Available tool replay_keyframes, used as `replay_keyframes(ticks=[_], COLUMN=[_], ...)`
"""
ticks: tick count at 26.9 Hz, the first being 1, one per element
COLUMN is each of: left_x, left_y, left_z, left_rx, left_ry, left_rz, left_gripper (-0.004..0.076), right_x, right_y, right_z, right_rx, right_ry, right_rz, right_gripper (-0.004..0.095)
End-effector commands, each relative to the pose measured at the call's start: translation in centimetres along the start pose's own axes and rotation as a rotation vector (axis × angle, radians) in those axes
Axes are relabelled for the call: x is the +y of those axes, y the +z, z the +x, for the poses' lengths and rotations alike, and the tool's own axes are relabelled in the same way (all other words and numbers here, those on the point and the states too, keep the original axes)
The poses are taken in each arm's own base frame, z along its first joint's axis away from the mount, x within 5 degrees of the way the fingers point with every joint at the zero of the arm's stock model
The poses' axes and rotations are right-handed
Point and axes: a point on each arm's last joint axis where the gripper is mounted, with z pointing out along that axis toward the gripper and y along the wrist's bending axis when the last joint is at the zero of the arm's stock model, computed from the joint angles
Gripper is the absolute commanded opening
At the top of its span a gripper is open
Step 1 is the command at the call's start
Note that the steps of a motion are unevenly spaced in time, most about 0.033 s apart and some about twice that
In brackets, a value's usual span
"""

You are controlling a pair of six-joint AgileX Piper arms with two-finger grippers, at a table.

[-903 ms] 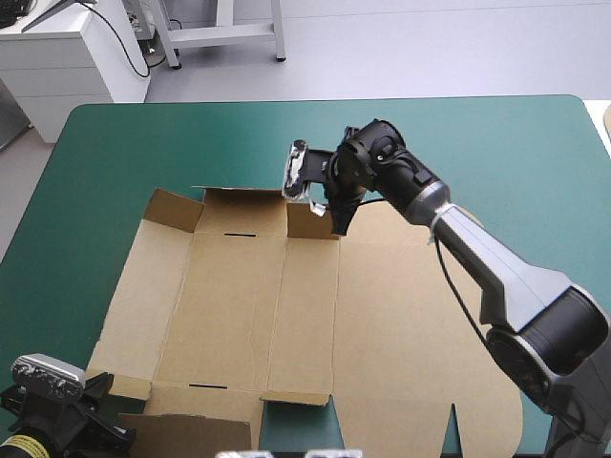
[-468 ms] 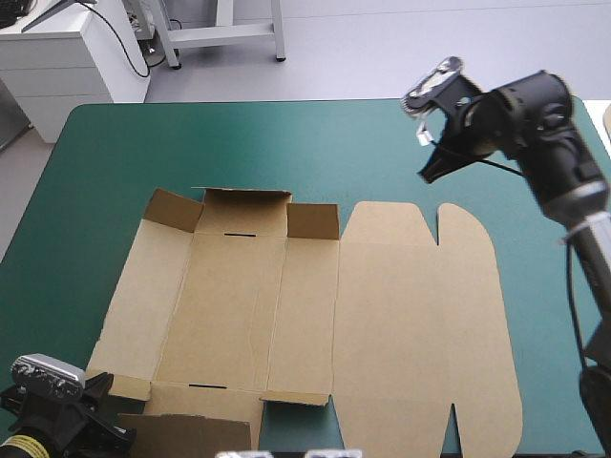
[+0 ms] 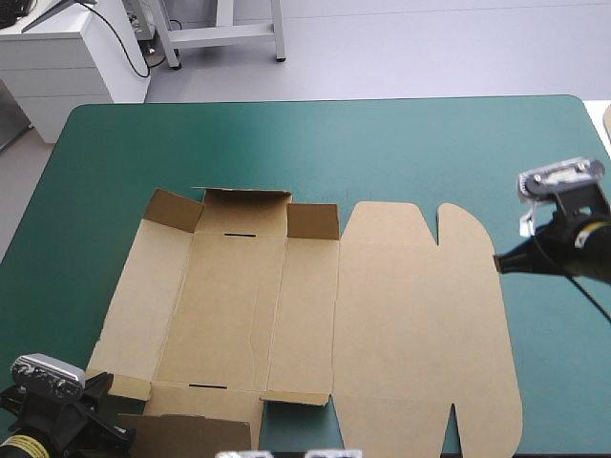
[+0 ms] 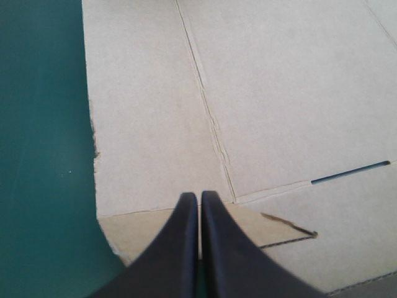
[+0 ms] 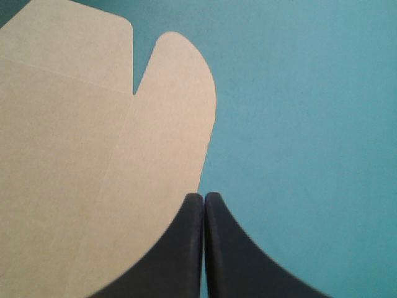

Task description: Fold the box

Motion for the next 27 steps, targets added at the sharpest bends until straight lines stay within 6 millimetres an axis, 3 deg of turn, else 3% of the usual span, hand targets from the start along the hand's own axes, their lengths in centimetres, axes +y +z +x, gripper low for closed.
replay_keyframes(ticks=[1,4,7,11,15,20,24,27], left_x=[0.2,0.4,0.7,1.4,1.5,0.9,0.8,2.8], left_y=[-0.3,-0.4,-0.6,-0.3,1.1,5.2,8.4,11.2], left_z=[-1.1,-1.4,-2.5,-5.0,-8.7,-14.5,-16.4,-17.6], left_rx=[-0.065,-0.064,-0.062,0.064,0.149,0.181,0.207,0.263], left_ry=[-0.04,-0.079,-0.122,-0.169,-0.143,-0.057,-0.04,-0.075], left_rz=[-0.018,-0.038,-0.056,-0.143,-0.168,-0.151,-0.15,-0.142], left_gripper=[-0.0008,-0.0008,-0.0008,-0.0008,-0.0008,-0.0008,-0.0003,0.0018], right_x=[0.5,1.0,1.3,1.3,1.3,1.4,1.4,1.4], right_y=[-1.0,-0.9,-1.0,-1.2,-1.3,-1.3,-1.3,-1.3], right_z=[3.4,5.8,7.0,7.0,6.7,6.2,6.2,6.3], right_rx=[-0.107,-0.103,-0.106,-0.123,-0.161,-0.211,-0.211,-0.207], right_ry=[0.099,0.139,0.168,0.17,0.174,0.183,0.178,0.176], right_rz=[0.022,0.019,0.018,0.02,0.017,0.006,0.006,0.006], right_gripper=[-0.0016,-0.0016,-0.0016,-0.0016,-0.0016,-0.0016,-0.0016,-0.0016])
